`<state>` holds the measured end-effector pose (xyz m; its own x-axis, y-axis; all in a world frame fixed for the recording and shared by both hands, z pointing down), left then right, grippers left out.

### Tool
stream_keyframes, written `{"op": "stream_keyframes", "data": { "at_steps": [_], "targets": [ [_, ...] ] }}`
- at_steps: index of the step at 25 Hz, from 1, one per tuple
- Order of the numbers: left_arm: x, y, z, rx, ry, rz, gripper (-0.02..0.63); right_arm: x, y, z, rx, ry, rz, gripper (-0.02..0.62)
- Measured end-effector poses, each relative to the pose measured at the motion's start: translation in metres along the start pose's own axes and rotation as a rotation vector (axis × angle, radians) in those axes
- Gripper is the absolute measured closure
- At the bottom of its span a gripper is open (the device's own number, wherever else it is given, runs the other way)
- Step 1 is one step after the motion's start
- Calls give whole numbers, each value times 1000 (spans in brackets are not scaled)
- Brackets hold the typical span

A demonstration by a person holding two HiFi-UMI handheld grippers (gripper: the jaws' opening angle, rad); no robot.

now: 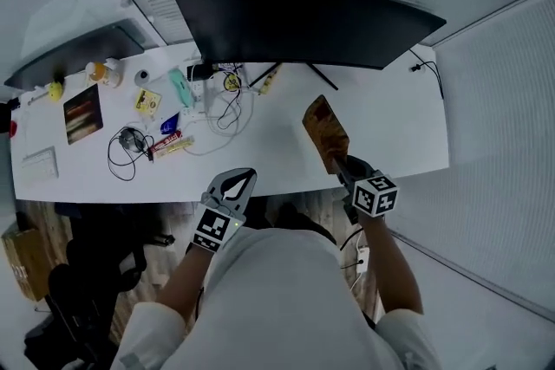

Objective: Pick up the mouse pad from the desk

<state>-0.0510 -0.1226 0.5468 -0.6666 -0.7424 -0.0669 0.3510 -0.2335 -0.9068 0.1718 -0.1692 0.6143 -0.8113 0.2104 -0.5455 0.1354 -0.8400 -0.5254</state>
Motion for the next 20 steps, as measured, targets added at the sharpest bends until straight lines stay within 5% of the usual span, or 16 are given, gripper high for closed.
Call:
{"op": "stream_keyframes", "data": {
  "at_steps": [11,20],
  "targets": [
    [-51,23,-38,-49,200,-104,589,21,19,-97,-112,190,20,546],
    [-97,35,-74,-70,325,-129,589,19,16,-143,-151,260,-40,546]
  ]
}}
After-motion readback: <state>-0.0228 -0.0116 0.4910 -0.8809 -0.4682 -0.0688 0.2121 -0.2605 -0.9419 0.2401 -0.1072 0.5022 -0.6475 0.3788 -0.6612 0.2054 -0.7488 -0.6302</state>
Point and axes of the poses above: the fingertips, and each gripper's own axes: z forward along the fingers, x to its left, y out of its top, the point moved 1 cm from there along -z, backward along the fingers, and after that the axes turned 14 degrees about z, right-handed, at the moved point
